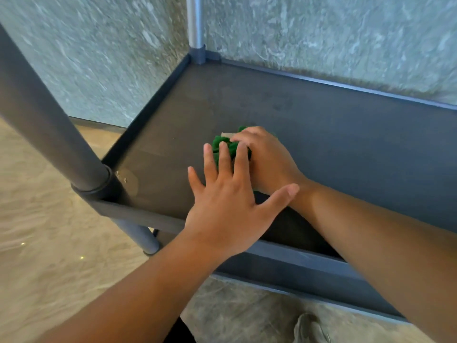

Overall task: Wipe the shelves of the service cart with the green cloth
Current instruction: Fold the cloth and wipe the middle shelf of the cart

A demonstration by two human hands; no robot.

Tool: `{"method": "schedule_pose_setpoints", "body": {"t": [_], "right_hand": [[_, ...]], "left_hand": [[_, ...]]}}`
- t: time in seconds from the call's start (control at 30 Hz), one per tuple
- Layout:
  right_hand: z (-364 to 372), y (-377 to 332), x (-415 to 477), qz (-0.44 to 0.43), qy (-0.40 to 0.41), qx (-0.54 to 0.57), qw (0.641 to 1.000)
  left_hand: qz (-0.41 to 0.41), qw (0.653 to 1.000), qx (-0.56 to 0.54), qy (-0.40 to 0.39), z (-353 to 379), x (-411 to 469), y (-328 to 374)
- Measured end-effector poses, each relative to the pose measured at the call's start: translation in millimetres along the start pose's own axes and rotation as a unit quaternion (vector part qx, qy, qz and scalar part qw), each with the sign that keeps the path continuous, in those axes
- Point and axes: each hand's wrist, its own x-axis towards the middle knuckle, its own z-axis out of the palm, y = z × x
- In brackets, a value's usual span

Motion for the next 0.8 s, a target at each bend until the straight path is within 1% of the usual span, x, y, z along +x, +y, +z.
{"method": "schedule_pose_setpoints", "body": {"t": [0.13,0.3,0.47,0.5,0.57,0.63,0.67,0.73,0.8], "right_hand": [[-8,14,23,0.032,0.008,0.002,0.999],[-8,42,69,0.1,0.03,-0.008,0.994],[-11,74,115,0.141,0.05,-0.008,0.989],[-12,79,122,0.153,0.051,-0.006,0.987],[-13,84,132,0.17,0.048,-0.006,0.984],[-13,85,135,0.17,0.035,-0.009,0.985],[-14,85,133,0.163,0.026,-0.009,0.986],[-16,81,124,0.139,0.006,-0.01,0.99],[-19,73,109,0.113,-0.012,-0.003,0.994]], "left_hand": [[-0.011,1.0,0.017,-0.011,1,0,-2],[-0.021,0.999,0.033,-0.022,0,0,-1],[-0.027,0.999,0.036,0.001,1,-1,1],[-0.028,0.999,0.038,0.014,2,-1,1],[-0.02,0.996,0.049,0.067,4,-1,0],[-0.007,0.991,0.058,0.123,7,-1,-1],[0.001,0.989,0.06,0.138,9,-2,-1],[0.013,0.987,0.064,0.149,10,-5,0],[0.013,0.988,0.069,0.139,9,-7,2]]}}
